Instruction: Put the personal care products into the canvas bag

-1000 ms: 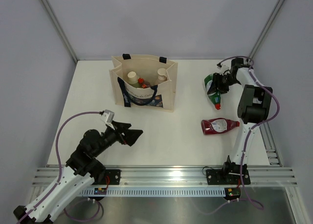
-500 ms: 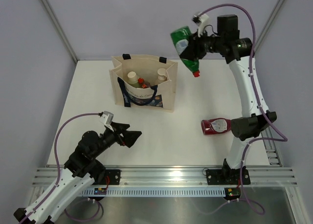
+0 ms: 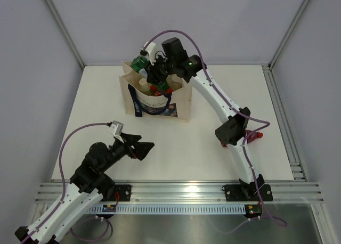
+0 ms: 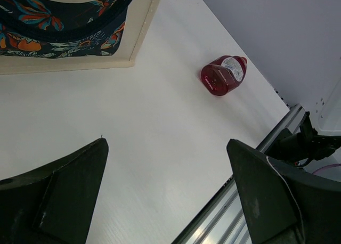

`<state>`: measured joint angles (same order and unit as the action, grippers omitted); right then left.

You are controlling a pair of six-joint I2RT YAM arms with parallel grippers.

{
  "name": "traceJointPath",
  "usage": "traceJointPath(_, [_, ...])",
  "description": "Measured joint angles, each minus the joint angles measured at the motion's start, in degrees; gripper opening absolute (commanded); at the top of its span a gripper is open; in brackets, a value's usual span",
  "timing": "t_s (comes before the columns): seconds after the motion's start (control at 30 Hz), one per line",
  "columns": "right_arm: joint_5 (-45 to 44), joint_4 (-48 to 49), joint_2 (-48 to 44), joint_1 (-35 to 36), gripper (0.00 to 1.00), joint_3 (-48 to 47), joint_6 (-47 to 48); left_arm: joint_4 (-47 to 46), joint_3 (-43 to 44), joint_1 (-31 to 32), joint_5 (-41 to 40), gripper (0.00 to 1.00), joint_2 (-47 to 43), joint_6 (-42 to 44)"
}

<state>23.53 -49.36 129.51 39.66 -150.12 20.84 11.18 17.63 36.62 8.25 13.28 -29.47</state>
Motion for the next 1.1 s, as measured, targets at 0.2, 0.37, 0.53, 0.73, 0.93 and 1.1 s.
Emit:
traceJointPath(0.2, [-4.52, 0.44, 3.69, -1.20, 0.04, 5.53, 3.37, 0.07, 0.15, 0.00, -0.09, 0.99, 0.63, 0.00])
traceJointPath(0.37, [-5.31, -0.13, 3.63, -1.25, 0.45, 10.01, 7.19, 0.13, 0.35, 0.00, -0.07, 0.99, 1.16, 0.02])
traceJointPath(0.53, [-9.18, -2.56, 3.63, -1.22, 0.98, 10.58, 8.63, 0.13, 0.35, 0.00, 0.00, 0.99, 1.16, 0.13])
traceJointPath(0.73, [-10.84, -4.48, 3.02, -2.08, 0.99, 4.11, 5.99, 0.15, 0.35, 0.00, 0.28, 0.99, 0.92, 0.72])
traceJointPath(0.93, [-7.56, -5.01, -8.96, -5.84, 0.99, 6.27, 1.86, 0.11, 0.35, 0.00, 0.63, 0.99, -0.07, 0.76])
traceJointPath(1.1, [-1.03, -3.10, -28.94, -12.68, 0.99, 19.45, -0.11, 0.07, 0.35, 0.00, 0.68, 0.99, -0.07, 0.76])
